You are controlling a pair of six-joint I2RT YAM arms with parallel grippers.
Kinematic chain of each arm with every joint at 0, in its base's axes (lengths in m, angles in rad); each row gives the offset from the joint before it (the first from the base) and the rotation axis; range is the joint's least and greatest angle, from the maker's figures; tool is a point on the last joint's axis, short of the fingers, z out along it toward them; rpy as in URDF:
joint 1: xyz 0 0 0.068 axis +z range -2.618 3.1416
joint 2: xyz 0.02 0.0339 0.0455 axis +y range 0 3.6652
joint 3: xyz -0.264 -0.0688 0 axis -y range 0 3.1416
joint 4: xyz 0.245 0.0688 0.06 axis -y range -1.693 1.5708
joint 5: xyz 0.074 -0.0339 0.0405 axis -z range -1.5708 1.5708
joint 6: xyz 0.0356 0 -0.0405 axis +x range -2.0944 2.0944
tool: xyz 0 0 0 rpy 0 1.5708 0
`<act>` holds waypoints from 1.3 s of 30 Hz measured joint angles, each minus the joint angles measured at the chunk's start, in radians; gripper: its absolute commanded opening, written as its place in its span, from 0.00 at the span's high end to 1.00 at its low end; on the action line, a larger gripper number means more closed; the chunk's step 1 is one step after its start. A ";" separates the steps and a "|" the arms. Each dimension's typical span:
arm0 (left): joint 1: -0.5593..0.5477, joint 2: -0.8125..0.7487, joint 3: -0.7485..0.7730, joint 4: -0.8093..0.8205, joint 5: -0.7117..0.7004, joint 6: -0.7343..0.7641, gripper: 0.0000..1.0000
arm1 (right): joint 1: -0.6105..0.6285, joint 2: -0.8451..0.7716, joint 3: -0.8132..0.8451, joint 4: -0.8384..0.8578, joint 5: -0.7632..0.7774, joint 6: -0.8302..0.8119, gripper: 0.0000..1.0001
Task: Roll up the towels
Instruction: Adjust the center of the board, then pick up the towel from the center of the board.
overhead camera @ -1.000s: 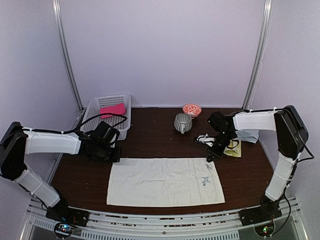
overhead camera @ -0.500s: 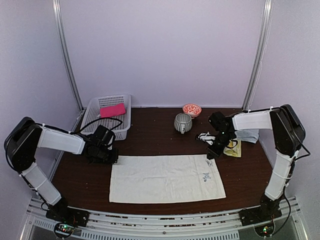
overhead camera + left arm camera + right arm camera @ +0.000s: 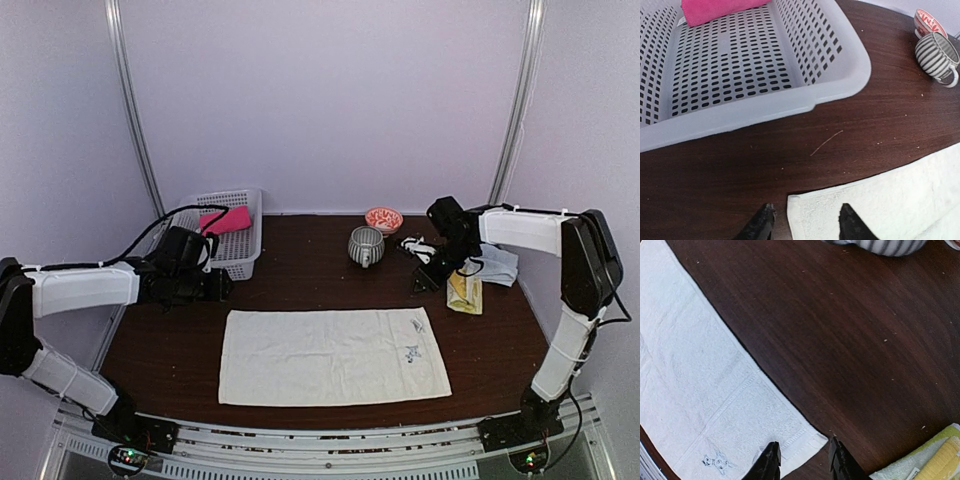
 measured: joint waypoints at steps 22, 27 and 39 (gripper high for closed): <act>0.043 0.045 -0.031 0.001 0.012 0.005 0.51 | -0.079 0.167 0.024 -0.038 -0.031 0.036 0.69; 0.043 0.045 -0.031 0.001 0.012 0.005 0.50 | -0.080 0.172 0.025 -0.046 -0.051 0.026 0.78; 0.043 0.046 -0.031 -0.015 0.010 0.005 0.50 | -0.080 0.177 0.016 -0.058 -0.098 -0.009 0.84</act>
